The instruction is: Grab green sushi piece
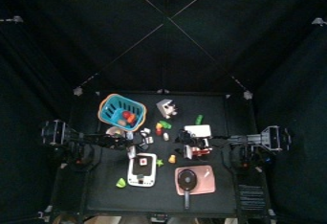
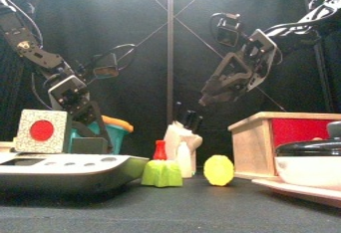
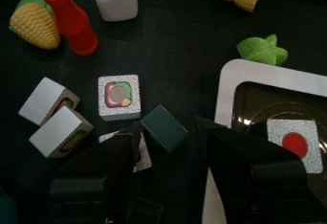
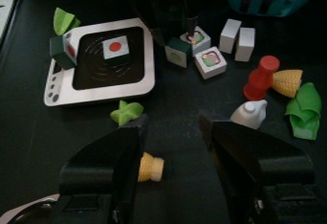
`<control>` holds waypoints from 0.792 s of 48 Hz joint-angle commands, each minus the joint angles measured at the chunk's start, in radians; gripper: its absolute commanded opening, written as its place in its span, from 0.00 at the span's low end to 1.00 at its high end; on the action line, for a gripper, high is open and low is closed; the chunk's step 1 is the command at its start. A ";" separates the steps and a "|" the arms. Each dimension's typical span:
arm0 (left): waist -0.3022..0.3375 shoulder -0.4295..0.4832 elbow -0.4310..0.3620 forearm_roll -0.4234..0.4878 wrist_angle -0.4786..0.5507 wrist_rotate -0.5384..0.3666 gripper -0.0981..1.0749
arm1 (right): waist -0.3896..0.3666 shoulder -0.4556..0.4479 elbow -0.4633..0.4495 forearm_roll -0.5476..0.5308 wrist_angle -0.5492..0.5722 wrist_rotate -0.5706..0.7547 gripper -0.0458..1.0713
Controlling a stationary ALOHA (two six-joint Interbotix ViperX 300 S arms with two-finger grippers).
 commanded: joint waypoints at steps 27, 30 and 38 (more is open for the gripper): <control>-0.261 -0.072 -0.034 -0.052 -0.005 -0.005 0.82 | 0.000 0.000 -0.028 0.000 -0.002 -0.002 0.79; -0.265 -0.057 -0.035 -0.072 -0.005 -0.005 0.83 | 0.000 0.003 -0.029 0.000 -0.002 -0.002 0.79; -0.267 -0.037 -0.035 -0.086 -0.006 -0.003 0.86 | -0.002 0.008 -0.029 0.000 -0.003 -0.002 0.79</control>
